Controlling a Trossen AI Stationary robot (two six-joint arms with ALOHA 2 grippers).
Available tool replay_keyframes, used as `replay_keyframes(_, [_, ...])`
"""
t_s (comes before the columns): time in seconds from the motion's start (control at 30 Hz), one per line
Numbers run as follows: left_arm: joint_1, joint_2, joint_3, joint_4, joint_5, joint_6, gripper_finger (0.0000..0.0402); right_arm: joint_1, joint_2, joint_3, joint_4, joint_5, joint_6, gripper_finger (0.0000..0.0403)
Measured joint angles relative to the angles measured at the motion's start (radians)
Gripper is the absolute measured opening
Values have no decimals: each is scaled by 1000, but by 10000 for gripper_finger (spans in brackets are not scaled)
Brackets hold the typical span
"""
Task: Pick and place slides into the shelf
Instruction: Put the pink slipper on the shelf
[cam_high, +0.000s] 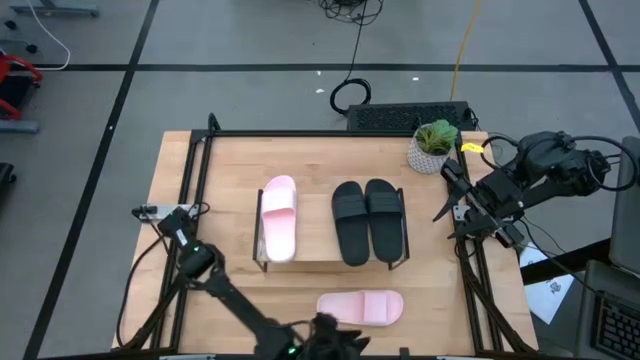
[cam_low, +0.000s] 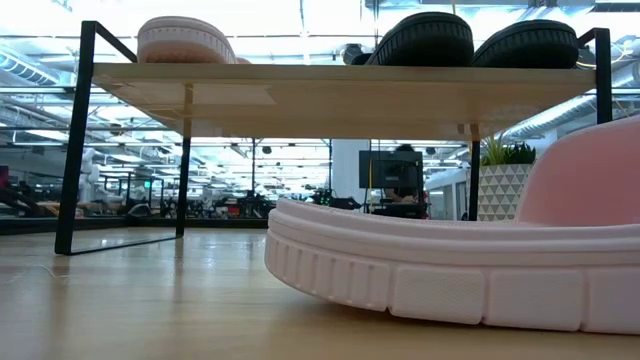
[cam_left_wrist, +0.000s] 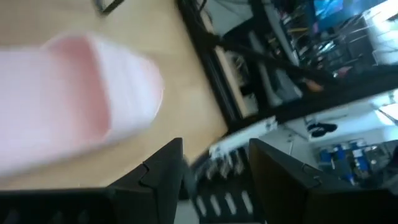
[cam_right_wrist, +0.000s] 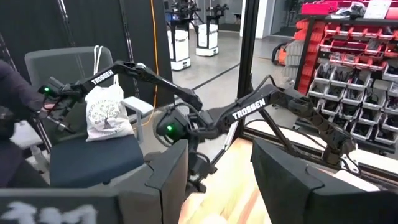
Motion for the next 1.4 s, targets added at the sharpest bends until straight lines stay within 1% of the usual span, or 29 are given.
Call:
replay_keyframes(0.03, [15, 11, 1, 29, -1, 34, 181, 0, -4, 0, -8, 0, -3, 170])
replay_keyframes(0.1, [45, 24, -1, 23, -3, 92, 181, 0, -10, 0, -26, 0, -7, 170])
replay_keyframes(0.27, [93, 27, 0, 7, 57, 128, 181, 0, -37, 0, -73, -1, 6, 170])
replay_keyframes(0.37, [103, 27, 0, 3, 94, 124, 181, 0, -58, 0, -92, -1, 7, 170])
replay_keyframes(0.5, [110, 27, 0, -28, 167, 107, 181, 0, -86, 0, -92, -1, 8, 170])
replay_keyframes(0.7, [95, 27, 0, -85, 162, 37, 181, 0, -111, 0, -92, -1, 6, 170])
replay_keyframes(0.93, [68, 27, 0, -181, 152, -81, 181, 0, -103, 0, -92, -1, 0, 171])
replay_keyframes(1.07, [83, 27, 0, -159, 155, -55, 181, 0, -92, 0, -92, 0, -10, 170])
replay_keyframes(1.23, [112, 29, 0, -156, 224, -10, 181, -1, -78, 0, -92, 0, -18, 171])
replay_keyframes(1.4, [126, 31, 0, -154, 239, 12, 182, -1, -69, 0, -92, 1, -18, 171])
